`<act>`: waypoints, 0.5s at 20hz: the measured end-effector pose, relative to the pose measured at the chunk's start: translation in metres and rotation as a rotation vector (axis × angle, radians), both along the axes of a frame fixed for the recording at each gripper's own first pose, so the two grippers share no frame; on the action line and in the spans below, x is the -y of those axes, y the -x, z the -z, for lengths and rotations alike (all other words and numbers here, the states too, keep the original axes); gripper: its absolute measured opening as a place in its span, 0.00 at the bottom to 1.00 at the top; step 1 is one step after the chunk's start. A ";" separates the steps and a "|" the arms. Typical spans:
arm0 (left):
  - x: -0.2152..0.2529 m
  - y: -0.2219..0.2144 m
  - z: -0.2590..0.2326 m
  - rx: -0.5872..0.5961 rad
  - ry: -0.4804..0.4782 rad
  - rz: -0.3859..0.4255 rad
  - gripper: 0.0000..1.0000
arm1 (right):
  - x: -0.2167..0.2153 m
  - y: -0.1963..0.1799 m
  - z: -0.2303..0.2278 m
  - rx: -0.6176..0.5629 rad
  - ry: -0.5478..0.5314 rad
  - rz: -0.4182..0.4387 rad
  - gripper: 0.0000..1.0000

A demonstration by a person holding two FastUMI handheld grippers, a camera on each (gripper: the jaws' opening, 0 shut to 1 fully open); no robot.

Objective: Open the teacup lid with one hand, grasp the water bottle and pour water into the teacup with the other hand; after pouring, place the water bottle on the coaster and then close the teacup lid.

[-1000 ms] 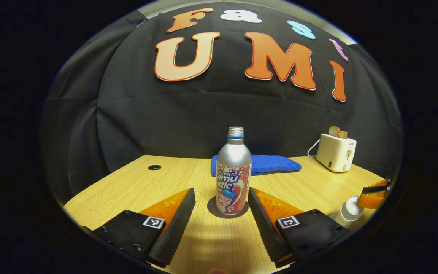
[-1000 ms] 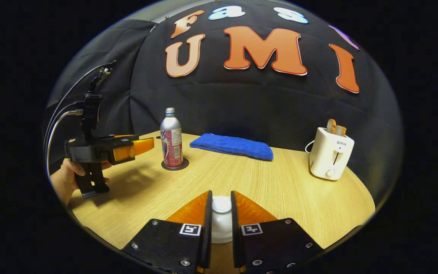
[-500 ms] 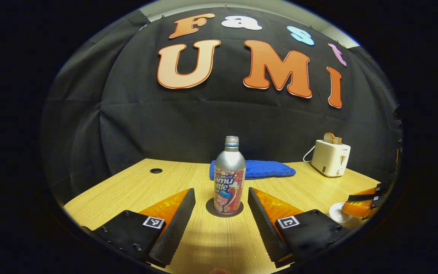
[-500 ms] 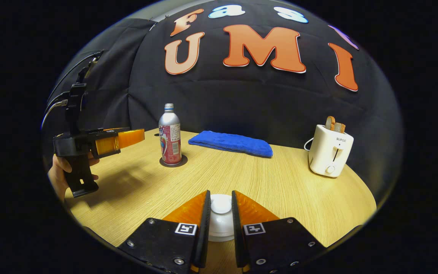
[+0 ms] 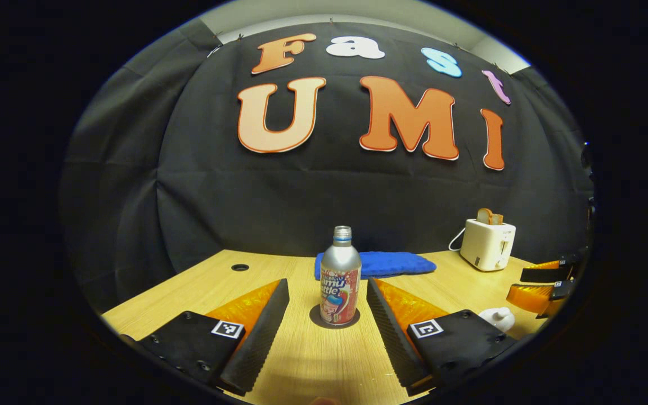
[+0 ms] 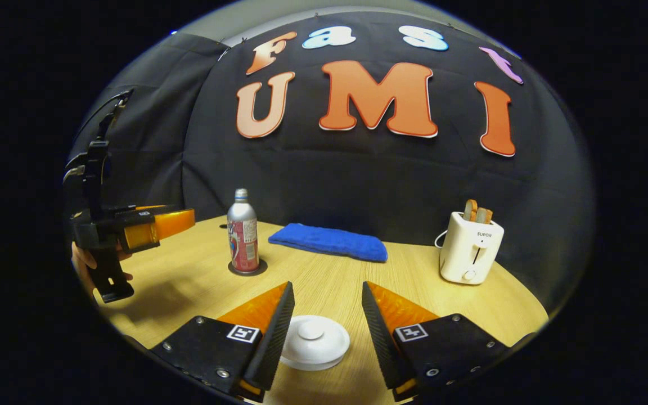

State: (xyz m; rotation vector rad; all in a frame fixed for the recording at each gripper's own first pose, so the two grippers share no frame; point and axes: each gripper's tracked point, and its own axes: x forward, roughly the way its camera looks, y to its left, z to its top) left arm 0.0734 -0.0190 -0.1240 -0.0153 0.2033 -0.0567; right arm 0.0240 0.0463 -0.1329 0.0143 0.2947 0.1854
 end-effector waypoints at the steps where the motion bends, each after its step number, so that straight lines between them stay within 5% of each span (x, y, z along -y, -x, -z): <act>1: 0.001 0.003 -0.006 0.011 -0.003 -0.001 0.88 | 0.003 -0.001 -0.008 0.020 -0.008 0.007 0.74; 10: -0.001 0.027 -0.051 0.072 -0.005 -0.028 0.92 | 0.026 0.004 -0.082 0.180 0.011 0.066 0.79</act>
